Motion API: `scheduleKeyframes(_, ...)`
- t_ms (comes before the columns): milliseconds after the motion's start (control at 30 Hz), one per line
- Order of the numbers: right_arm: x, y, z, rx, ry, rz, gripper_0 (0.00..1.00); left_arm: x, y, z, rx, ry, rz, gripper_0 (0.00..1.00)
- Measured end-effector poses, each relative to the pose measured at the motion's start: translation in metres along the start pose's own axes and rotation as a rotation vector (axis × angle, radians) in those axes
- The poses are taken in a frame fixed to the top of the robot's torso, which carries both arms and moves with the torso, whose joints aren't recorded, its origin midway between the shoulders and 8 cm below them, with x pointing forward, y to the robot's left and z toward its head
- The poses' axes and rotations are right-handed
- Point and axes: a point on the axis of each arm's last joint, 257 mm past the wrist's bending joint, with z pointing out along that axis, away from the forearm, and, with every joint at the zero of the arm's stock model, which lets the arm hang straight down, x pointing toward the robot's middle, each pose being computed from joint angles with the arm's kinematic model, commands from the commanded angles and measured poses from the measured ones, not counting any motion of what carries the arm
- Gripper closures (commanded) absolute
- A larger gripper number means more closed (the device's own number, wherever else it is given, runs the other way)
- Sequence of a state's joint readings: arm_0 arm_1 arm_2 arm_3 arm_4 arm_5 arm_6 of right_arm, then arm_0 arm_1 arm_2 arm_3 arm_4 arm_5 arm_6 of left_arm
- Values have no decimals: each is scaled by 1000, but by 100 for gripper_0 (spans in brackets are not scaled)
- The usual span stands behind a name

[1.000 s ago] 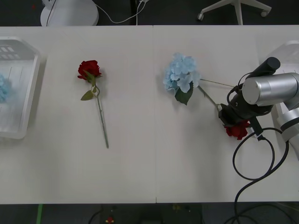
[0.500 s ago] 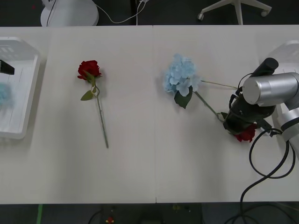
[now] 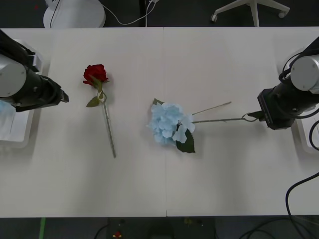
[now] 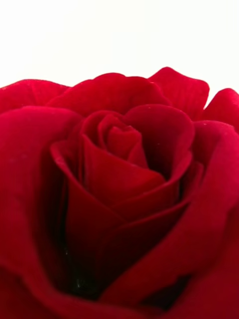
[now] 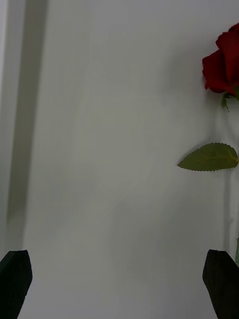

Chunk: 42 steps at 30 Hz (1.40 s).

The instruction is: Put the red flowers into the right box and the blue flowers into the left box

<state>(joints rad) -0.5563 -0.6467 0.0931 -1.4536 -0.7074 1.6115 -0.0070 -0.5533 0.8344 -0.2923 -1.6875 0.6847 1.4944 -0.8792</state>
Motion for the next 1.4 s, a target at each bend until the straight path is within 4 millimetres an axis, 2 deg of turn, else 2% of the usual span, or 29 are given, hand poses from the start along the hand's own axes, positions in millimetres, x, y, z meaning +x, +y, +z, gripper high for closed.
scheduleKeyframes(133, -22, 2, -12, -12, -29, -172, 100, 0, -35, 25, -21, 53, -55, 0)
scheduleKeyframes(267, -44, 11, -19, -28, -67, -164, 100, -6, -64, 42, -17, 78, -79, 0)
scheduleKeyframes(333, -57, 20, -25, -38, -91, -216, 100, -8, -76, 50, -7, 82, -87, 0)
scheduleKeyframes(467, -81, 37, -42, -18, -123, -496, 100, -8, -87, 66, -12, 95, -61, 0)
scheduleKeyframes(633, -104, 63, -69, -14, -119, -621, 100, -3, -92, 80, -38, 107, 44, 0)
scheduleKeyframes(833, -128, 102, -89, -30, -207, -1018, 100, 6, -107, 92, -27, 105, 76, 0)
scheduleKeyframes(967, -158, 107, -93, 73, -362, -1083, 100, 13, -118, 95, -13, 114, 83, 5)
scheduleKeyframes(1100, -178, 105, -92, 220, -456, -1306, 100, 19, -124, 102, -1, 120, 74, 11)
scheduleKeyframes(1133, -181, 105, -92, 252, -471, -1361, 100, 20, -124, 104, -1, 123, 69, 15)
scheduleKeyframes(1200, -192, 105, -97, 318, -511, -1439, 100, 23, -122, 109, -3, 129, 58, 29)
scheduleKeyframes(1233, -198, 105, -100, 343, -532, -1452, 100, 25, -121, 112, -4, 133, 53, 51)
scheduleKeyframes(1267, -203, 106, -102, 357, -550, -1460, 100, 25, -123, 112, 0, 133, 50, 95)
scheduleKeyframes(1300, -207, 108, -104, 363, -570, -1471, 100, 24, -124, 111, 2, 132, 50, 100)
scheduleKeyframes(1400, -223, 117, -108, 399, -634, -1556, 100, 23, -123, 111, 0, 132, 49, 100)
